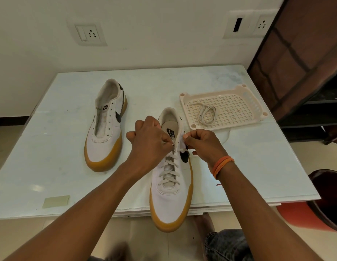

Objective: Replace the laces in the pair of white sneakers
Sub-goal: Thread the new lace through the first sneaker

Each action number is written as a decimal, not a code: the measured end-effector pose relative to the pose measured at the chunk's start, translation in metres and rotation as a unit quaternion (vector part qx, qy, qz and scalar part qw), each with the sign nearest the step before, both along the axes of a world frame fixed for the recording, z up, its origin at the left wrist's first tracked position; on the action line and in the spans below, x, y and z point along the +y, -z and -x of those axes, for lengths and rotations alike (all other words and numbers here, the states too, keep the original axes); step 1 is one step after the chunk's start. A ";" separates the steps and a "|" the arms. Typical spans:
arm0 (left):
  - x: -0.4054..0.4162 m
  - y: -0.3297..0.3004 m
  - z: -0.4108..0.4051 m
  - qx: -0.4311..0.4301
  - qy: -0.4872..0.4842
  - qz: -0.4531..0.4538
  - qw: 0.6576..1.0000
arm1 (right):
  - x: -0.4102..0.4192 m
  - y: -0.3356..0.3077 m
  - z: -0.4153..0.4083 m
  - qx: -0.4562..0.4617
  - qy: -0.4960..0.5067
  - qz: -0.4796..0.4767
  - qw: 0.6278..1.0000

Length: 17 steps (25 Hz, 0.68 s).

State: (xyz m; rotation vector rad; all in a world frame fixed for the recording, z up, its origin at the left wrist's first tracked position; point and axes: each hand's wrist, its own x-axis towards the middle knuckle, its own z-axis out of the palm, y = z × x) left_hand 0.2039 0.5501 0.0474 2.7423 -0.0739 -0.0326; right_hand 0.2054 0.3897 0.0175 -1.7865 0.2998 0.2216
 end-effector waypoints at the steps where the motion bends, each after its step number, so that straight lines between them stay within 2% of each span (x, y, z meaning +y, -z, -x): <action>1: 0.001 0.001 -0.001 0.011 -0.010 0.028 1.000 | 0.000 0.000 0.000 0.000 -0.001 0.000 1.000; 6: -0.005 0.014 0.000 0.031 -0.040 0.086 0.995 | -0.002 0.000 0.003 -0.021 -0.024 0.011 0.999; 9: -0.008 0.015 -0.001 0.052 -0.052 0.086 0.994 | -0.010 -0.004 0.004 -0.020 -0.046 0.013 0.999; 14: -0.004 0.013 -0.004 0.060 -0.042 0.075 0.994 | -0.005 -0.005 0.005 -0.071 -0.083 0.073 0.991; 16: 0.001 0.013 -0.006 0.060 -0.023 0.082 0.995 | -0.009 -0.008 0.002 -0.073 -0.059 0.086 0.992; 17: 0.005 0.014 -0.009 0.072 -0.012 0.104 0.992 | -0.016 -0.011 -0.001 -0.065 -0.016 0.064 0.996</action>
